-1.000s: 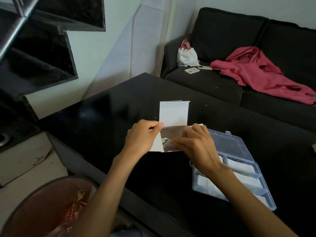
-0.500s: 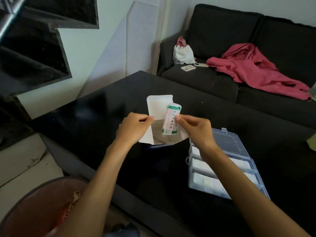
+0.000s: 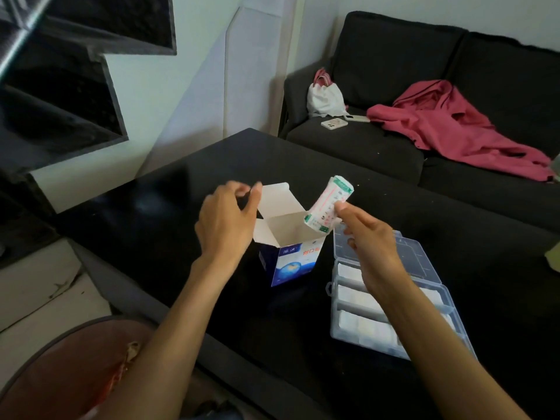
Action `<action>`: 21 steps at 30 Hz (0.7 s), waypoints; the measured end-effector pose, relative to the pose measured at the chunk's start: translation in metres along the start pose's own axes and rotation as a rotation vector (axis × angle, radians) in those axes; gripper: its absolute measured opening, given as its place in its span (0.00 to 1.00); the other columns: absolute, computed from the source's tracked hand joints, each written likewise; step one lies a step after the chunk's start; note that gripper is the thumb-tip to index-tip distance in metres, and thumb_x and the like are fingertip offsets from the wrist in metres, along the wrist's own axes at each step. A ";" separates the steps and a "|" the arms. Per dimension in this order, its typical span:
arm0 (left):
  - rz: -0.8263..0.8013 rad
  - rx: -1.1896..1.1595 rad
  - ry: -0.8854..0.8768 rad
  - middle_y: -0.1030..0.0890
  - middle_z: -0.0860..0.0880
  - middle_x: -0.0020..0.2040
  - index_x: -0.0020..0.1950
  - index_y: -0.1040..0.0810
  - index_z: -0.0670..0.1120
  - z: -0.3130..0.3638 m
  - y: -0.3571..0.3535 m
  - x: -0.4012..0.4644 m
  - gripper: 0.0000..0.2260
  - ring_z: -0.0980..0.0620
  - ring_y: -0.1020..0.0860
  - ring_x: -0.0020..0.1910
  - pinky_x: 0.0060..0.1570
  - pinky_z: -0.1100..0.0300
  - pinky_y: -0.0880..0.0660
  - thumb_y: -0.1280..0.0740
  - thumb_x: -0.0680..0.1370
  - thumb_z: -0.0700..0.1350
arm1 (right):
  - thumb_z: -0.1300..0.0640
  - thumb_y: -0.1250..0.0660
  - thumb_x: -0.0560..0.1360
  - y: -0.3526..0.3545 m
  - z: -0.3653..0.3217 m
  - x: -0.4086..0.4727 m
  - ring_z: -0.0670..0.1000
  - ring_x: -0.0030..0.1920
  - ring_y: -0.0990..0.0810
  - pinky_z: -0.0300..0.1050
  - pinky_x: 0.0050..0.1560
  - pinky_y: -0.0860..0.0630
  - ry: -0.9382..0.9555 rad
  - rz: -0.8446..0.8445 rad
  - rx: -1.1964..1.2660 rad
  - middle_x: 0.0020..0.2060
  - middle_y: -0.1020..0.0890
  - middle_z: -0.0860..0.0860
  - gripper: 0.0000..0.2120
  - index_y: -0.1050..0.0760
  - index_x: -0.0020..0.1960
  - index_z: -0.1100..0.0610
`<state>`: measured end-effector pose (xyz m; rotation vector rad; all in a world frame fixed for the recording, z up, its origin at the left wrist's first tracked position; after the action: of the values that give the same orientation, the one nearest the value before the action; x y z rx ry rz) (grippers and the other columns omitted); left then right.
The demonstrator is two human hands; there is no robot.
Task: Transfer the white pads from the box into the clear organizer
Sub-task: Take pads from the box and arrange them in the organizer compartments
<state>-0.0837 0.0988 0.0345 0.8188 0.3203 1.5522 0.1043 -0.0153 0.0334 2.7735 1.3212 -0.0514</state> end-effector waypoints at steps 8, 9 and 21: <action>-1.029 -0.615 0.336 0.15 0.48 0.45 0.50 0.18 0.45 0.062 -0.065 -0.085 0.32 0.55 0.16 0.42 0.33 0.65 0.24 0.54 0.79 0.65 | 0.56 0.34 0.76 0.055 -0.029 -0.063 0.49 0.39 0.31 0.43 0.34 0.35 1.323 0.448 -0.921 0.37 0.20 0.56 0.07 0.23 0.53 0.55; -1.099 -0.674 0.401 0.15 0.46 0.48 0.53 0.19 0.44 0.066 -0.073 -0.092 0.31 0.52 0.16 0.46 0.40 0.61 0.21 0.52 0.78 0.65 | 0.55 0.36 0.77 0.058 -0.028 -0.068 0.49 0.40 0.31 0.40 0.37 0.37 1.372 0.418 -0.958 0.38 0.20 0.56 0.07 0.26 0.54 0.53; -0.923 -0.715 0.406 0.17 0.47 0.53 0.64 0.23 0.47 0.075 -0.102 -0.092 0.15 0.52 0.17 0.48 0.48 0.55 0.19 0.33 0.77 0.41 | 0.55 0.39 0.75 0.067 0.005 -0.047 0.45 0.44 0.25 0.33 0.36 0.26 1.034 0.033 -0.902 0.46 0.22 0.48 0.12 0.20 0.53 0.50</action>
<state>0.0382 0.0092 -0.0054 -0.2248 0.3329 0.8182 0.1264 -0.0939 0.0341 1.9542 0.9585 1.6713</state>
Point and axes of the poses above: each hand's wrist, its own x-axis towards the middle knuckle, its own y-axis out of the back of the hand, z = x × y, the point moved 7 cm from there along x, towards the middle knuckle
